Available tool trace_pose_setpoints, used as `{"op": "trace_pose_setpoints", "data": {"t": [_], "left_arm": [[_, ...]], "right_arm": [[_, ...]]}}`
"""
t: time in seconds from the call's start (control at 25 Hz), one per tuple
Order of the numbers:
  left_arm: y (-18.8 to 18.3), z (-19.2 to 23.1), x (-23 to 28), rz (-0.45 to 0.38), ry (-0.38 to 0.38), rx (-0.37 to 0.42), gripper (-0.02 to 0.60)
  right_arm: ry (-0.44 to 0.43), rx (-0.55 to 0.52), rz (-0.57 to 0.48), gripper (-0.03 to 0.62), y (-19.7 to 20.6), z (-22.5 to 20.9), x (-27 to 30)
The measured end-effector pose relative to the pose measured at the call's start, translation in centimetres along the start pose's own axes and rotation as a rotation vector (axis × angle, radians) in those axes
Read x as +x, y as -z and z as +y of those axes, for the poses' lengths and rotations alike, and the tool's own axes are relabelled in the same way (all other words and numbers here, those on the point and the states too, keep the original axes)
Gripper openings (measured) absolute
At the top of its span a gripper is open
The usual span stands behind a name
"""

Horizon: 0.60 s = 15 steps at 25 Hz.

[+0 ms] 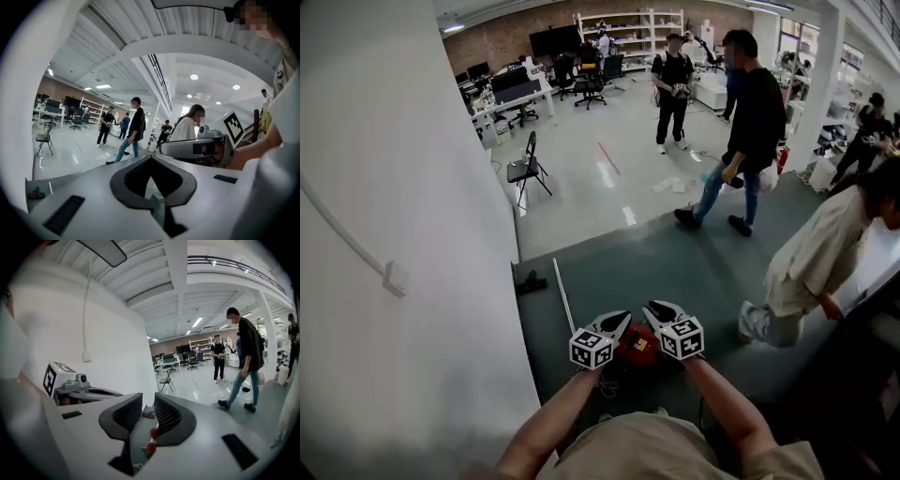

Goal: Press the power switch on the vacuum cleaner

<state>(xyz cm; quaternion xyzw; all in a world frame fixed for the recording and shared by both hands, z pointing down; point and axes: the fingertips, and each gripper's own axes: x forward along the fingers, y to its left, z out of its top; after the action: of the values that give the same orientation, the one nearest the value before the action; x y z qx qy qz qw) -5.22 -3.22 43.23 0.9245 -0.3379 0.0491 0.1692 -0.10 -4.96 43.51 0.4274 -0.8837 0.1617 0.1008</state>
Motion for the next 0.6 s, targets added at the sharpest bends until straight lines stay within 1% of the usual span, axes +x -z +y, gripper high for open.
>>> {"op": "trace_pose_setpoints", "data": {"t": [0.12,0.2,0.36,0.4,0.48,0.6], "left_arm": [[0.3,0.2,1.0,0.029,0.013,0.013,0.005],[0.1,0.5,1.5,0.034,0.019,0.011,0.005],[-0.8,-0.2,2.9,0.041,0.032,0.021,0.005],[-1.0,-0.5,3.2,0.041,0.032,0.022,0.005],[-1.2,-1.0,3.5,0.042,0.033,0.018,0.005],[-1.2,-1.8,3.7,0.039,0.039,0.015,0.005]], "right_arm": [[0.006,-0.008,0.002,0.086,-0.2,-0.4,0.2],[0.011,-0.017,-0.001,0.084,-0.5,-0.7,0.4],[0.016,-0.032,-0.022,0.080,-1.7,-1.7,-0.5],[0.021,-0.047,-0.021,0.072,-1.8,-1.8,-0.7],[0.037,-0.095,-0.012,0.011,-1.7,-1.9,-1.3],[0.045,-0.131,-0.001,0.009,-1.4,-1.9,-1.9]]}}
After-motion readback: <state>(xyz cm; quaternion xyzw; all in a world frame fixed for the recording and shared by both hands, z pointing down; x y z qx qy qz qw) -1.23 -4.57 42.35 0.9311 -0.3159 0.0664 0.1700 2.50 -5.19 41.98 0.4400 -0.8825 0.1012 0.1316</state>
